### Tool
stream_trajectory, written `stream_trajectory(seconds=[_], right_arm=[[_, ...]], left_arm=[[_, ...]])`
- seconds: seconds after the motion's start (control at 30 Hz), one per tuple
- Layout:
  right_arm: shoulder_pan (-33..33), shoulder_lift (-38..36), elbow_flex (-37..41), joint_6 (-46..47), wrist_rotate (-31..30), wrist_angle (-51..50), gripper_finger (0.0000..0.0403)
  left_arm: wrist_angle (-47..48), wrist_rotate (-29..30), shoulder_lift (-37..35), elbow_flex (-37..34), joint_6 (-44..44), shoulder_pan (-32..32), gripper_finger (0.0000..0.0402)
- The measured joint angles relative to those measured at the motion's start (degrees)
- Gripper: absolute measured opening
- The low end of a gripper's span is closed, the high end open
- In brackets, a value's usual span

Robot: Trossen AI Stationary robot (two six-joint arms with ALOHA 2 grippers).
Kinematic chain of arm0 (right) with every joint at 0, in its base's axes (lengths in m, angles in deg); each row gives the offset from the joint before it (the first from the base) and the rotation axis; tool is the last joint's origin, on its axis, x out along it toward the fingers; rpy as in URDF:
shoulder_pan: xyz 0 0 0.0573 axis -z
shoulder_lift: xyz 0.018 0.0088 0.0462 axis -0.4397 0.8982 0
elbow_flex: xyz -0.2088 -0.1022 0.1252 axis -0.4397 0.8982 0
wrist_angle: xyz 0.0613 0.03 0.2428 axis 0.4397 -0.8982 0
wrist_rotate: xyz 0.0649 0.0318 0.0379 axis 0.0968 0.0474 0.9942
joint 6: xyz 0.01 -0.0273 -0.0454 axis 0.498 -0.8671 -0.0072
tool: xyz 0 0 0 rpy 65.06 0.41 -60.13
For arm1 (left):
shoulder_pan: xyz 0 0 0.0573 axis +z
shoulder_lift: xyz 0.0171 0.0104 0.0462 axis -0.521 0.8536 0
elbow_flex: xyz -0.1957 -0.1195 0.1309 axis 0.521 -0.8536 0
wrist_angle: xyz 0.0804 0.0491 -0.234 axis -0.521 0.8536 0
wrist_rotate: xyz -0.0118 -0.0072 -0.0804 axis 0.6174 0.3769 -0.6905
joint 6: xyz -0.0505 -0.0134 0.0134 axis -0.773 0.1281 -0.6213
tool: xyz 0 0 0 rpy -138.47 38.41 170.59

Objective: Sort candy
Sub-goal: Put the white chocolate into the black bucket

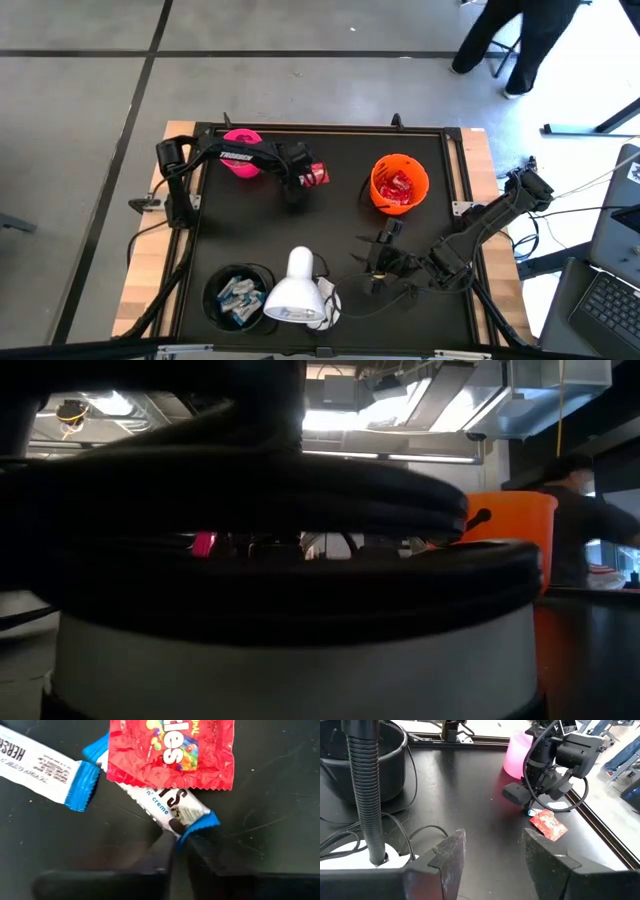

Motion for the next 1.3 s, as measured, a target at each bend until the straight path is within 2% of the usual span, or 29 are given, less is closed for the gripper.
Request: stream_trajectory(seconds=[0.1, 0.33, 0.5, 0.73, 0.9, 1.13, 1.3], right_arm=[[0.00, 0.00, 0.00, 0.13, 0.00, 0.00, 0.0193], [0.00, 0.00, 0.00, 0.31, 0.00, 0.00, 0.0193], [-0.02, 0.00, 0.00, 0.35, 0.00, -0.04, 0.0193], [0.00, 0.00, 0.00, 0.85, 0.02, -0.05, 0.0193], [0.00, 0.00, 0.00, 1.59, 0.02, -0.24, 0.0193], [0.00, 0.00, 0.00, 1.61, 0.02, -0.26, 0.0193], [0.00, 0.00, 0.00, 1.61, 0.16, -0.26, 0.0193]], left_arm=[[0.13, 0.01, 0.00, -0.03, 0.17, -0.45, 0.0008], [1.03, 3.80, -1.18, -0.30, 2.10, -3.54, 0.0000], [1.88, 5.52, -4.48, -0.45, 3.18, -6.49, 0.0000], [3.93, 11.80, -9.64, -0.43, 3.64, -10.29, 0.0000], [7.06, 15.40, -15.87, -0.36, 3.64, -12.68, 0.0000], [15.17, 15.58, -29.64, -0.27, 0.93, -17.51, 0.0000], [26.15, 11.19, -39.90, -0.20, 1.06, -25.22, 0.0000]])
